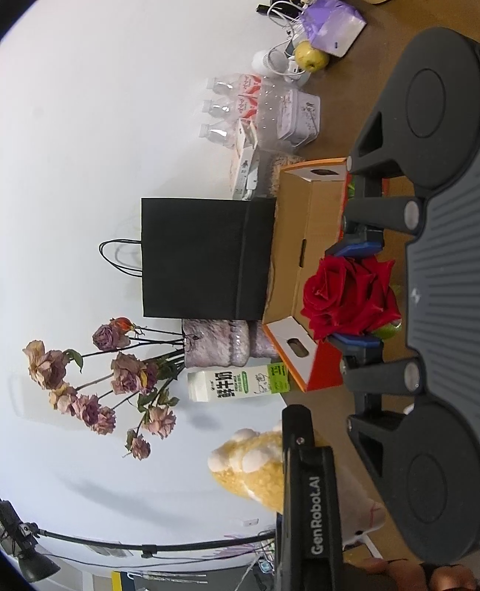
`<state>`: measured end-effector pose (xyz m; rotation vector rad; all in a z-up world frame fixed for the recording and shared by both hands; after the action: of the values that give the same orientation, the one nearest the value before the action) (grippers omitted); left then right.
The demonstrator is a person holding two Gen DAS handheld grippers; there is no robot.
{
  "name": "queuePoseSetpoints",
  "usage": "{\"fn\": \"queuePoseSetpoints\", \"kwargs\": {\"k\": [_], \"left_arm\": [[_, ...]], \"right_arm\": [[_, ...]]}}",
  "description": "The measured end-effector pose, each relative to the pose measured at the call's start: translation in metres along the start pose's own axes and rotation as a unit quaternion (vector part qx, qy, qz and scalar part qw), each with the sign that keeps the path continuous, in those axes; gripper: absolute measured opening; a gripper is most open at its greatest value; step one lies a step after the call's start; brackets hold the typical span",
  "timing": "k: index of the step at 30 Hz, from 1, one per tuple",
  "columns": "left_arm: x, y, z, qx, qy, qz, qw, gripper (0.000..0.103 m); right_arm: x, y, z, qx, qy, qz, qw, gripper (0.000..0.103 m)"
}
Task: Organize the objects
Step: 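Carry the alpaca and rose toward the red box with both grippers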
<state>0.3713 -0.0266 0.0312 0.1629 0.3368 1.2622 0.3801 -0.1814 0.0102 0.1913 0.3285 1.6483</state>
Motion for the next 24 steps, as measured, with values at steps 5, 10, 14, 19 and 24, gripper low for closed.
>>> {"fn": "queuePoseSetpoints", "kwargs": {"k": [5, 10, 14, 19, 24], "left_arm": [[0.006, -0.02, 0.015, -0.003, 0.013, 0.01, 0.9999, 0.069], [0.013, -0.041, 0.025, -0.004, 0.023, 0.019, 0.9996, 0.069], [0.018, -0.06, 0.034, -0.005, 0.021, 0.033, 0.9992, 0.069], [0.023, -0.085, 0.046, 0.002, 0.025, 0.039, 0.9989, 0.069], [0.029, -0.109, 0.054, 0.012, 0.024, 0.051, 0.9983, 0.069]], "right_arm": [[0.0, -0.02, 0.017, -0.005, -0.004, -0.005, 1.0, 0.038], [-0.001, -0.041, 0.03, -0.009, -0.011, -0.012, 1.0, 0.038], [0.0, -0.061, 0.039, -0.005, -0.009, -0.014, 1.0, 0.038], [-0.002, -0.087, 0.05, 0.002, -0.006, -0.019, 1.0, 0.038], [-0.004, -0.114, 0.056, 0.015, 0.0, -0.021, 1.0, 0.038]]}}
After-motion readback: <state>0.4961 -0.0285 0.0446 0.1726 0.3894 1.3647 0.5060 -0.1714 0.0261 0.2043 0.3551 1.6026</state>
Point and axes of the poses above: each gripper's, at about its wrist camera, not at the fingertips, and y roughly against the way its jaws point, x to its left, z to its top, the point moved 8 cm from there along -y, roughly the way its jaws point, and after that the axes turned 15 degrees about -z, right-handed, at the moved point
